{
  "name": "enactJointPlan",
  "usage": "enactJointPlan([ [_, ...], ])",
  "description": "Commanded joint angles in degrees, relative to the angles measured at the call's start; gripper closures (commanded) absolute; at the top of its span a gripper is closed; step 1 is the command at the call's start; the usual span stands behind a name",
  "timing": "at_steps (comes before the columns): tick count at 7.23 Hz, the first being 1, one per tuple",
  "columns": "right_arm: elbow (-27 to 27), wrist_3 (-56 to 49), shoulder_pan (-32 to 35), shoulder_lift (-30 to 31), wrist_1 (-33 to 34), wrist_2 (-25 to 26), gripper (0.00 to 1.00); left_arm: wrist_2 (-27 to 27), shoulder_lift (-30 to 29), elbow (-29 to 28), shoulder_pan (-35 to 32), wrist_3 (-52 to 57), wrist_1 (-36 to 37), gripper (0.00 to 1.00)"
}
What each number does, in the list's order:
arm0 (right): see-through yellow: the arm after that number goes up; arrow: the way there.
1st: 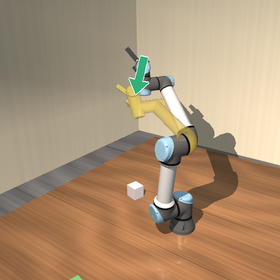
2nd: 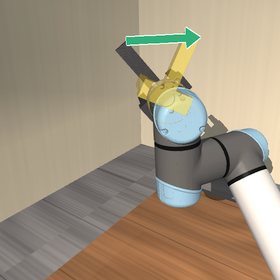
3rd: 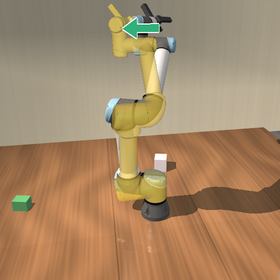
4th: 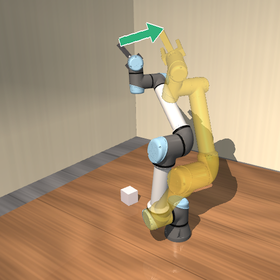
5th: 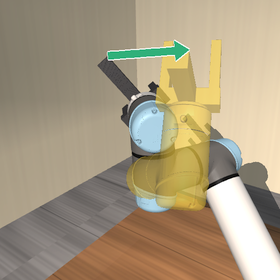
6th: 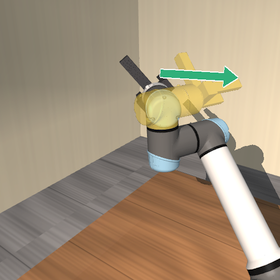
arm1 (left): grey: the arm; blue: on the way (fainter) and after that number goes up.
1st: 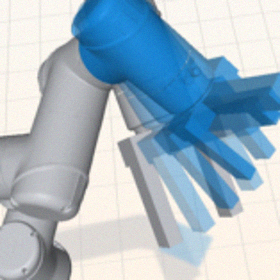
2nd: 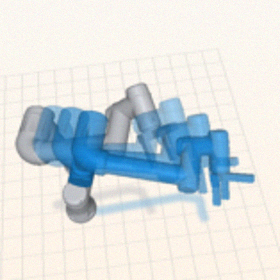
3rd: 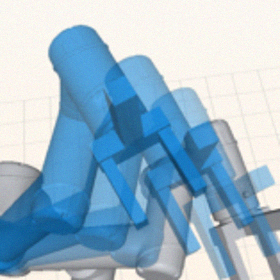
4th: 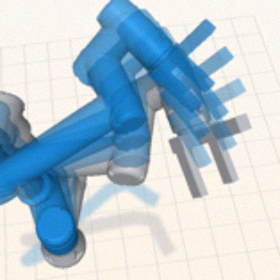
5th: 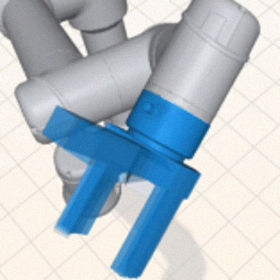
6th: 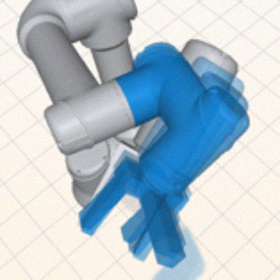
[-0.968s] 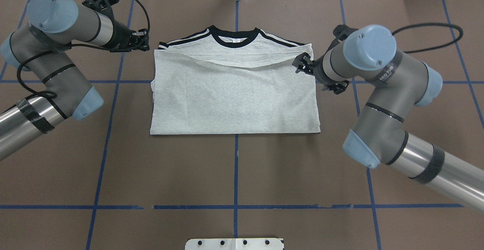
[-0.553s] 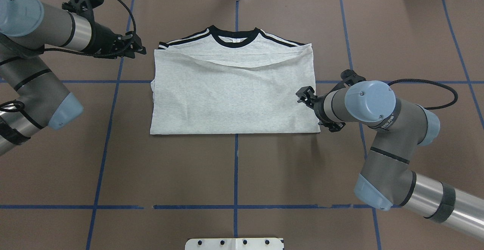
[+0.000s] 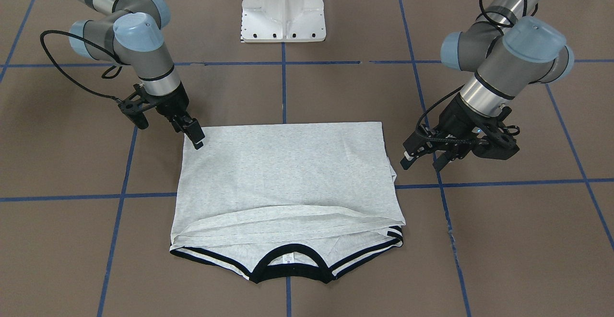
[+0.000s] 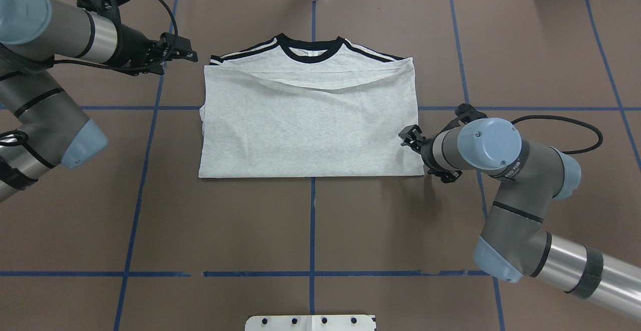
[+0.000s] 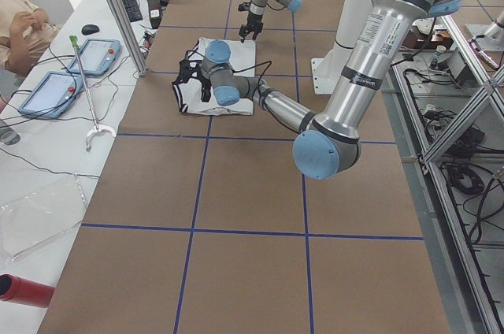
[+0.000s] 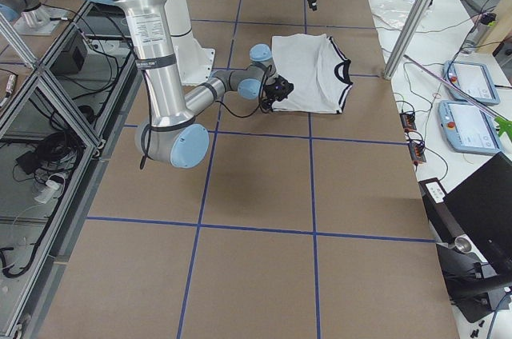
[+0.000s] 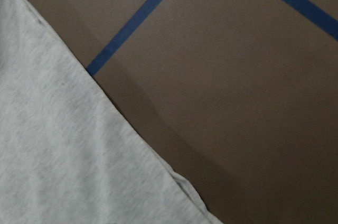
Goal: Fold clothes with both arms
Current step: 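Move the right gripper to the folded edge corner nearest it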
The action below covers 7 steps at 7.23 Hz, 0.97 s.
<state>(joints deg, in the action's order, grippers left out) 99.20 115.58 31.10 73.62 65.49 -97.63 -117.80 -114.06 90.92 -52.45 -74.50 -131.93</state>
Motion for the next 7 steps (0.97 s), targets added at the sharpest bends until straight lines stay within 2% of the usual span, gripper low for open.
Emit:
enactJointPlan([
  [1, 0.0, 0.1, -0.1, 0.5, 0.1, 0.0, 0.15, -0.1, -0.2, 0.1, 0.0, 0.0, 0.0, 0.00],
  [5, 1.3, 1.5, -1.0, 0.8, 0.3, -1.2, 0.21, 0.1, 0.0, 0.1, -0.4, 0.0, 0.1, 0.00],
  [6, 1.3, 1.7, -1.3, 0.8, 0.3, -1.2, 0.34, 0.3, 0.0, 0.0, -0.9, 0.0, 0.1, 0.00],
  [7, 1.3, 2.6, -1.4, 0.8, 0.3, -1.2, 0.71, 0.4, 0.0, 0.0, -0.9, 0.0, 0.1, 0.00],
])
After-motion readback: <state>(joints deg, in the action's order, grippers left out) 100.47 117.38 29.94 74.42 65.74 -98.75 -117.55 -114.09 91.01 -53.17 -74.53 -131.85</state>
